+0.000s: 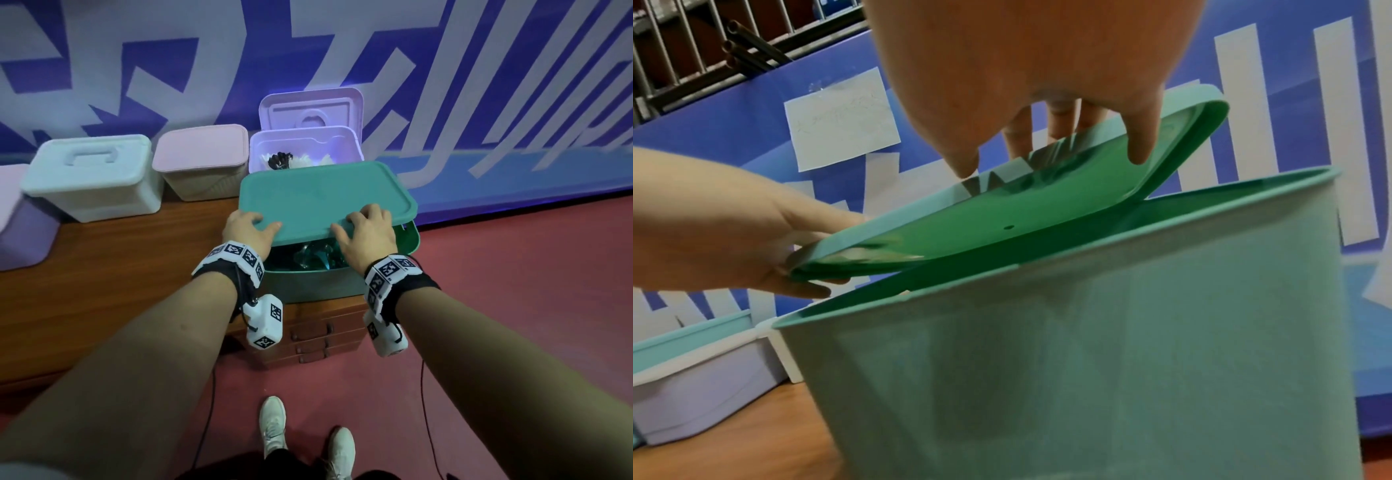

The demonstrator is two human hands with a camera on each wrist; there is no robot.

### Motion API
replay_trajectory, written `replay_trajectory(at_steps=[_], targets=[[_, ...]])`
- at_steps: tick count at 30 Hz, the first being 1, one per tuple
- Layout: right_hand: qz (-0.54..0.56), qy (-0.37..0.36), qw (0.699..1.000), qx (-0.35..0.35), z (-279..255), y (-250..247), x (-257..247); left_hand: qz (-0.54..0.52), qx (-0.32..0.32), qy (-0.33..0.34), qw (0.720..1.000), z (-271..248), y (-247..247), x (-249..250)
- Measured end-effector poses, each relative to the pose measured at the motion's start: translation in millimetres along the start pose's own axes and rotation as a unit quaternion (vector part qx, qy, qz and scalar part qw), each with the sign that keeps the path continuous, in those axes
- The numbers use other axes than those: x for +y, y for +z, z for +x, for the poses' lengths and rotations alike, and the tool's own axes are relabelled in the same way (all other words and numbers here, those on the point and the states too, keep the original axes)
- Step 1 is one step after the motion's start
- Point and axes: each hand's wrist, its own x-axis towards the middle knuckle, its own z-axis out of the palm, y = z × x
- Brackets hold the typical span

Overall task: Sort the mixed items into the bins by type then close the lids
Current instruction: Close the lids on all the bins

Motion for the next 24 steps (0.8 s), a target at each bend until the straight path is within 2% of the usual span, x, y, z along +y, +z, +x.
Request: replay_trajectory(at_steps=[8, 12, 18, 24], targets=[[-0.012, -0.003, 0.999, -0.032, -24, 0, 17, 0.006, 0.002, -0.021, 1.000, -22, 11, 3], [-0.045, 0.012, 0.999, -0.022, -20, -5, 27, 0.059, -0.015, -0.033, 0.998, -22, 16, 8], [-0.043, 0.124, 0.991, 0.009, 13, -16, 45, 0.073, -0.022, -0.064, 0.995, -3, 20, 15], [0.004, 0.209, 0.975, -0.075, 51, -14, 58, 0.067, -0.047, -0.093, 0.992, 17, 28, 14]])
